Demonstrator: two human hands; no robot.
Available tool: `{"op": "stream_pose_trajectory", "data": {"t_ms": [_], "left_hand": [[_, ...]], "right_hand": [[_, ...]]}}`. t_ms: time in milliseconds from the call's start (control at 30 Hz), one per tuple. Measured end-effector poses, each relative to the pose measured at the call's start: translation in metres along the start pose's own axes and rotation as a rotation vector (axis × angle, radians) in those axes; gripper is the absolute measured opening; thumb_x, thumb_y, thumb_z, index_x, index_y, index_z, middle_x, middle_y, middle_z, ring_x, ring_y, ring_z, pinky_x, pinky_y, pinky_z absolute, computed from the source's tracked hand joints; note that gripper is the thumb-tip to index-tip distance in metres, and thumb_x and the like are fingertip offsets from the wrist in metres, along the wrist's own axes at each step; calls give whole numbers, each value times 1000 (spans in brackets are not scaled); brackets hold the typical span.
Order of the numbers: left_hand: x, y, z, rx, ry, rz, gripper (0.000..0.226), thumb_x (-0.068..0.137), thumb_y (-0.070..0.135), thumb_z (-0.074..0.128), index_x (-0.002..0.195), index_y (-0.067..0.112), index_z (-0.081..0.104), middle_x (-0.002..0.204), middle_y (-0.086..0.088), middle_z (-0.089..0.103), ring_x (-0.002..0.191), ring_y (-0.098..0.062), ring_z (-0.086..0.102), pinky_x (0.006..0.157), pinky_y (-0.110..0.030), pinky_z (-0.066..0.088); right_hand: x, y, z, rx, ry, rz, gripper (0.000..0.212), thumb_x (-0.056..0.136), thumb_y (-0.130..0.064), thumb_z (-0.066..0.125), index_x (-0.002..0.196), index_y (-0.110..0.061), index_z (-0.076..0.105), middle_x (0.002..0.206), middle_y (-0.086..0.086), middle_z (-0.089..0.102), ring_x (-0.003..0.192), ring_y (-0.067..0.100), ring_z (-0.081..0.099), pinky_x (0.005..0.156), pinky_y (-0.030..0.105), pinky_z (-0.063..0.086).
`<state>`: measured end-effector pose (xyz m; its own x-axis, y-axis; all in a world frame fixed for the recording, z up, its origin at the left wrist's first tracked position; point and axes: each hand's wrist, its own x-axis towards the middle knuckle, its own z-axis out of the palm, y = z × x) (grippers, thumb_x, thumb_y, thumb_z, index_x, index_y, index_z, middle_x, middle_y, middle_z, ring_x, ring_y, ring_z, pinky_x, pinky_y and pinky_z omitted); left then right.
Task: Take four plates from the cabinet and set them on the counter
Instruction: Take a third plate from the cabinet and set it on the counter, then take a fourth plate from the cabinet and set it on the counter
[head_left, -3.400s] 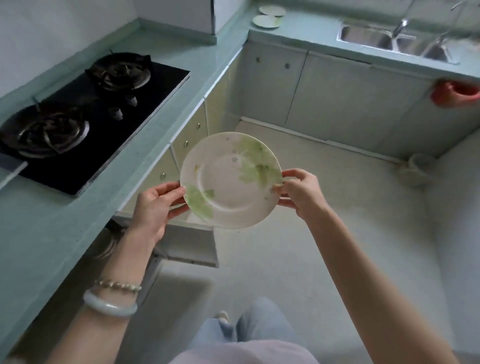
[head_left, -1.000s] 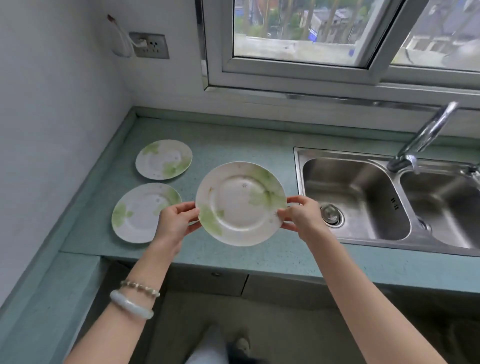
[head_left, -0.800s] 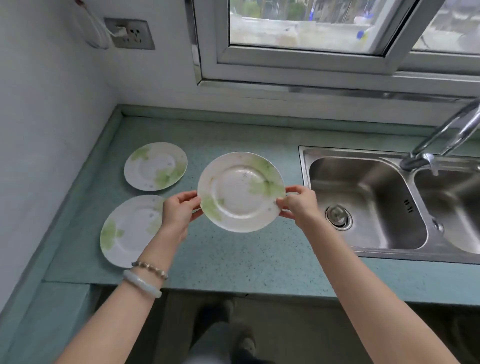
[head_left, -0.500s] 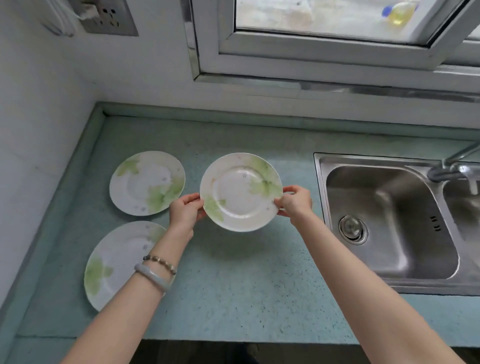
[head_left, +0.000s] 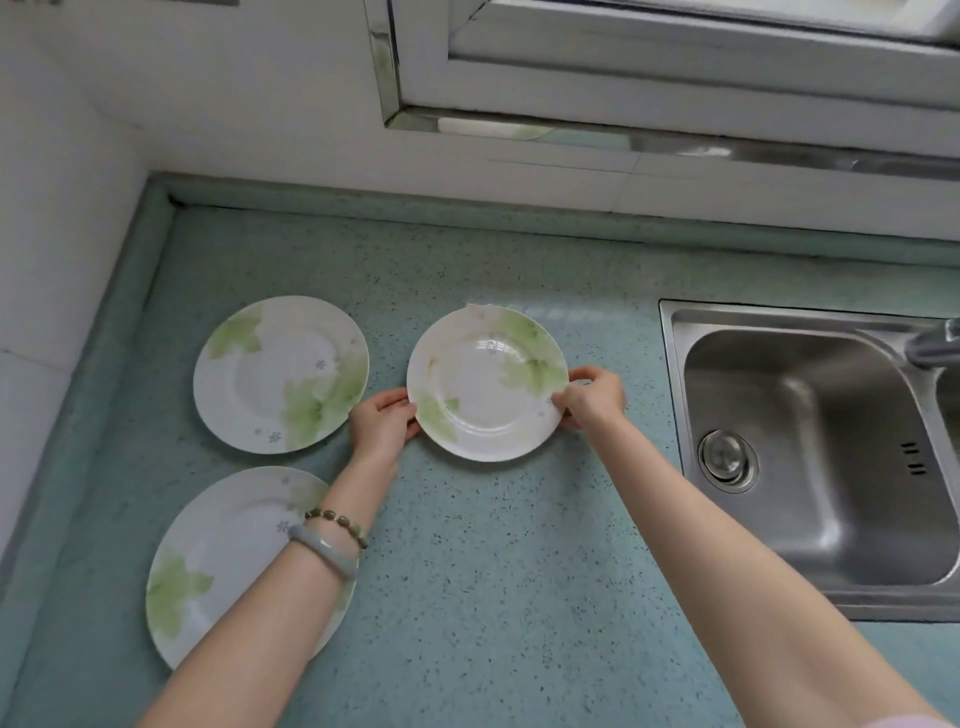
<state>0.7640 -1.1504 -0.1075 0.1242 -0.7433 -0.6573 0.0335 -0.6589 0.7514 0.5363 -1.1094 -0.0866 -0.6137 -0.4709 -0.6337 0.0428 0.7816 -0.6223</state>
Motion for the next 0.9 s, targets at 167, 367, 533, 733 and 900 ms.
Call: {"op": "stream_pose_trajectory", "data": {"t_ms": [167,367,533,733,900], "left_hand": [[2,0,1,21,11,12,28,85,-9,57,112,-2,62,96,-10,68,80,-13,67,61,-18,56],[-6,1,0,450,38,217,42,87,10,61,128,5,54,122,-9,62,98,-17,59,85,-30,47],[-30,6,-3,629,-21,599,70,85,25,65,144,16,29,142,-4,40,130,-21,38,108,-38,35],[-76,32,3,562,-202,811,83,80,27,73,146,28,21,143,8,30,135,-8,28,110,-30,26],[-141,44,35,517,-564,944,97,75,33,77,147,37,13,148,14,24,135,0,28,112,-23,26]], "right_hand": [[3,1,0,-29,10,-19,31,73,7,63,99,-9,66,102,15,67,92,31,65,76,45,59],[-7,1,-2,-162,30,-141,55,71,-3,67,124,-13,53,121,11,58,106,30,59,88,45,53],[-35,-4,-17,-90,35,-312,66,75,-12,72,133,-20,43,135,6,44,125,21,43,97,35,40],[-106,9,-65,55,-8,-487,83,73,-16,78,142,-28,35,148,-6,35,136,13,31,110,34,28],[-173,46,-129,319,112,-513,93,72,-9,79,145,-34,27,152,-7,30,138,4,29,113,26,26]]}}
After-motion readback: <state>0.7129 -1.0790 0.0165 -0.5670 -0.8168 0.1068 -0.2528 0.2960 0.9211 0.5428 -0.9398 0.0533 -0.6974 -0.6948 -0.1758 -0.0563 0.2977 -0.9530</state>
